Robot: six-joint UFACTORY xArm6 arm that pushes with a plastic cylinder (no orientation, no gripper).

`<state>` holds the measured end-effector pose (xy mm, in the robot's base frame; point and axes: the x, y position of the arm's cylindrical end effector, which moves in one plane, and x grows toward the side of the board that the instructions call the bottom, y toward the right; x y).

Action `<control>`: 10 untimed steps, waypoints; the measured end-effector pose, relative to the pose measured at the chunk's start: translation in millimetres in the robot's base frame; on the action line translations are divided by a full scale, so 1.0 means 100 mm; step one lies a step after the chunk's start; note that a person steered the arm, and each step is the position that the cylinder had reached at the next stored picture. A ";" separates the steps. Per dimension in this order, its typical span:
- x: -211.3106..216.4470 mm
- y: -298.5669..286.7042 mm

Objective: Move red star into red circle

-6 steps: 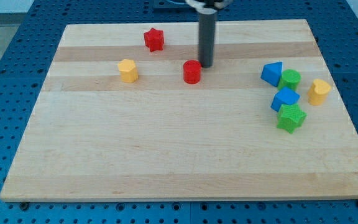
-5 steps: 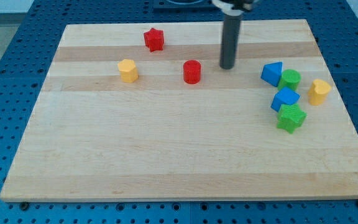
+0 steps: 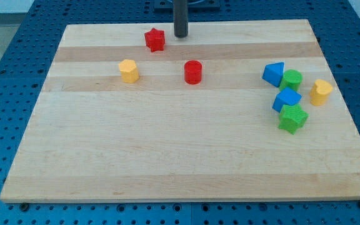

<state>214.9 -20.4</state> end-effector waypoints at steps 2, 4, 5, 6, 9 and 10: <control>0.15 -0.74; 0.67 -0.80; 0.83 -0.60; 0.85 -0.54; 1.07 0.41; 1.19 0.70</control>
